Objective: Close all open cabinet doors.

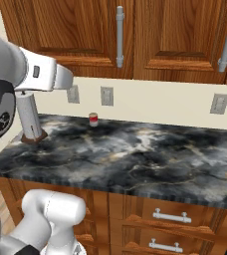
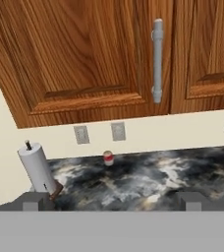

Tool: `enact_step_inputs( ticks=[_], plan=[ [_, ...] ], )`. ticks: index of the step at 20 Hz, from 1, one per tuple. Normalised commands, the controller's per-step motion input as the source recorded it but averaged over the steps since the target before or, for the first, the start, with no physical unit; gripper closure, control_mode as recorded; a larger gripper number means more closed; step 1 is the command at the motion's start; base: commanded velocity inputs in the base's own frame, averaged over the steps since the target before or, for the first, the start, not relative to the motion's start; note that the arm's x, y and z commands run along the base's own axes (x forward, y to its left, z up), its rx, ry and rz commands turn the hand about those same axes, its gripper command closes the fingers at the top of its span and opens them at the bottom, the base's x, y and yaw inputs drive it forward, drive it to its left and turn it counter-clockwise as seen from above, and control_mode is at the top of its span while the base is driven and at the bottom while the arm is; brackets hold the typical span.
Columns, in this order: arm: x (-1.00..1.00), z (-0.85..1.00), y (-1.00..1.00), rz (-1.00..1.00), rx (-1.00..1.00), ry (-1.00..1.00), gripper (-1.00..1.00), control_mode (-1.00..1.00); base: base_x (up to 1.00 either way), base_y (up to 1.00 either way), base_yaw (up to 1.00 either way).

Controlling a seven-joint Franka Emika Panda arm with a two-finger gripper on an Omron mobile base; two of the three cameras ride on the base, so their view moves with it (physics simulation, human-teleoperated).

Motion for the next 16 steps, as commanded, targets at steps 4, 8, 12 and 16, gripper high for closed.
enact_step_inputs(
  ticks=[4,8,12,16],
  plan=[
    [-0.03,-0.04,0.22,0.01,0.00,0.01,-1.00,-1.00,0.00,0.00,0.00],
    [0.00,-0.08,0.13,0.00,0.00,0.02,-1.00,-1.00,0.00,0.00,0.00],
    [0.00,-0.18,0.10,0.00,0.00,0.04,-1.00,-1.00,0.00,0.00,0.00],
    [0.00,-0.06,0.01,0.00,0.00,0.06,-1.00,-1.00,0.00,0.00,0.00]
  ],
)
